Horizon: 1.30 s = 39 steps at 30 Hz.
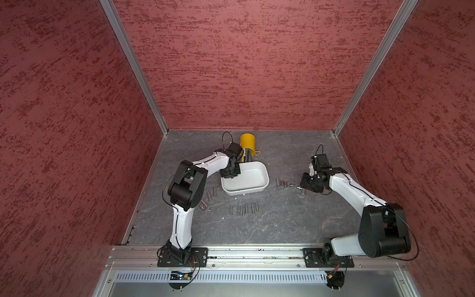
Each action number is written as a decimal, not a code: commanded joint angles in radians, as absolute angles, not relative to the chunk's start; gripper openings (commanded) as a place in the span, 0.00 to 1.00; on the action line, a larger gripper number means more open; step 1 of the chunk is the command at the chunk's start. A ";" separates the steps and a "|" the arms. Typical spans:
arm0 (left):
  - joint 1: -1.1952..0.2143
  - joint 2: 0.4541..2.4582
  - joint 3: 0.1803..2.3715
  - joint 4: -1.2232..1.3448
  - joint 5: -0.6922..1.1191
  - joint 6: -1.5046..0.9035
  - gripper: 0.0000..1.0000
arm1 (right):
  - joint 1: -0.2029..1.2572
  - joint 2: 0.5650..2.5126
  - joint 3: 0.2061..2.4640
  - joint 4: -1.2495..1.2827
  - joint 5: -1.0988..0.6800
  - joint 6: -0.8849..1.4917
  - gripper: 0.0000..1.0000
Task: Take out the socket from the storage box
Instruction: Pick up the socket head from the storage box, then place the socket head at the center of the board.
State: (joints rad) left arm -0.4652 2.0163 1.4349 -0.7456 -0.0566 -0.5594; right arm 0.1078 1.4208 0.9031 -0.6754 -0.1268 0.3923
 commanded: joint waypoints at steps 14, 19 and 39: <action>-0.364 1.301 0.980 -0.959 -0.116 -0.650 0.15 | 0.112 1.415 0.909 -0.629 -0.169 0.395 0.40; -0.343 1.082 0.845 -1.044 -0.140 -0.795 0.19 | 0.112 1.420 0.914 -0.626 -0.185 0.396 0.40; -0.298 1.109 0.557 -0.822 -0.154 -0.904 0.16 | 0.111 1.423 0.901 -0.609 -0.201 0.398 0.40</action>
State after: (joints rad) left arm -0.3065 1.0981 0.5636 -0.9131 -0.1665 -0.9085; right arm 0.1078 1.4208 0.9031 -0.6346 -0.1909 0.3931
